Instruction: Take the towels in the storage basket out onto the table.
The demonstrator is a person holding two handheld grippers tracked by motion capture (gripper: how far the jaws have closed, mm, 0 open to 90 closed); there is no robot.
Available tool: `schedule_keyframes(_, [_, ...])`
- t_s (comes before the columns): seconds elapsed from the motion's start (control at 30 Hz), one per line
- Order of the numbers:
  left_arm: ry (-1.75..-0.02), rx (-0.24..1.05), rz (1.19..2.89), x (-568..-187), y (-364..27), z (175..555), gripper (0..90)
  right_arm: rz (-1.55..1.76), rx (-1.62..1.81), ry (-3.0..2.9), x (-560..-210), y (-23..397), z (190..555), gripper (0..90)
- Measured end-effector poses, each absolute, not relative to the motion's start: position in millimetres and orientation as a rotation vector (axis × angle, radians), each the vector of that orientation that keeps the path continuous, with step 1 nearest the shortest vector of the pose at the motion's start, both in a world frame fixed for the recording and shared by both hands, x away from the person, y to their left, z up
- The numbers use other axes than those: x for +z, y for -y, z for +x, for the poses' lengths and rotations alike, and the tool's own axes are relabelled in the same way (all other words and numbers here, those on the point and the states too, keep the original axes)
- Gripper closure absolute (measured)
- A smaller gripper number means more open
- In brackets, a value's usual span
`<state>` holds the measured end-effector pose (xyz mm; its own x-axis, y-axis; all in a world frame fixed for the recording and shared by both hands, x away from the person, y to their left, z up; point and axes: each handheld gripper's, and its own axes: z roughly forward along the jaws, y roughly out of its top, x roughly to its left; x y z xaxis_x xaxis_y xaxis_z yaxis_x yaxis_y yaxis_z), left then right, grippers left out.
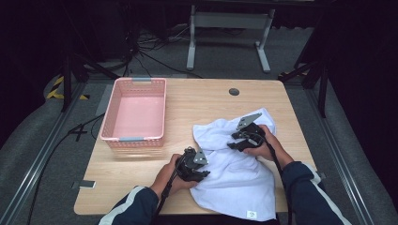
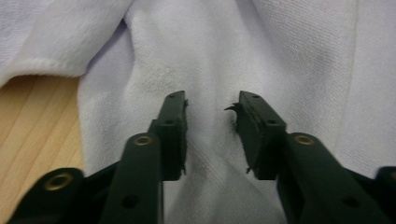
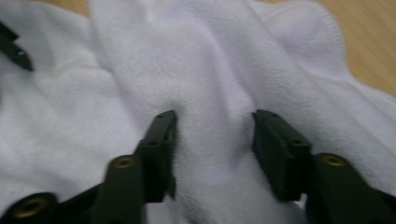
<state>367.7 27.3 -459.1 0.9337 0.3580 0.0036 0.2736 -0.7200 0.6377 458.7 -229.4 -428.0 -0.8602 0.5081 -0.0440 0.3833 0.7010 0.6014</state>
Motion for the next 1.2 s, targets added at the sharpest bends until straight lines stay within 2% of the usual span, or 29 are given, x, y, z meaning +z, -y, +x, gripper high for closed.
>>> schedule_keyframes(0.03, [-0.447, 0.158, 2.413, -459, -28, 369, 74.0, 0.719, 0.868, -2.678, -428, 231, 461, 72.5])
schedule_keyframes(0.07, [-0.455, 0.166, 2.421, -459, -30, 369, 78.9, 0.727, 0.857, -2.659, -427, 232, 463, 76.6])
schedule_keyframes(0.1, [-0.447, 0.166, 2.425, -458, -30, 369, 84.2, 0.746, 0.865, -2.65, -425, 233, 466, 78.2])
schedule_keyframes(0.13, [-0.445, 0.173, 2.427, -458, -31, 369, 85.2, 0.757, 0.865, -2.639, -424, 234, 468, 78.6])
schedule_keyframes(0.43, [-0.386, 0.135, 2.493, -454, -46, 351, 86.6, 0.903, 0.822, -2.397, -387, 255, 506, 81.9])
schedule_keyframes(0.53, [-0.373, 0.067, 2.502, -453, -55, 334, 86.6, 0.933, 0.807, -2.356, -381, 259, 519, 81.9])
schedule_keyframes(0.73, [-0.326, 0.01, 2.523, -453, -60, 311, 86.1, 0.967, 0.801, -2.294, -373, 256, 537, 81.7])
schedule_keyframes(0.8, [-0.301, 0.01, 2.537, -452, -58, 304, 85.8, 0.986, 0.795, -2.271, -373, 253, 542, 79.1])
schedule_keyframes(0.87, [-0.298, -0.001, 2.544, -450, -56, 300, 83.6, 1.02, 0.801, -2.259, -375, 252, 546, 62.7])
schedule_keyframes(1.0, [-0.32, 0.022, 2.505, -442, -54, 303, 69.9, 1.027, 0.857, -2.279, -376, 251, 538, 48.8])
schedule_keyframes(1.1, [-0.348, 0.058, 2.417, -435, -53, 316, 61.8, 0.984, 0.929, -2.304, -372, 257, 514, 44.6])
schedule_keyframes(1.2, [-0.371, 0.108, 2.39, -434, -44, 330, 58.8, 0.935, 1.024, -2.36, -371, 269, 479, 46.3])
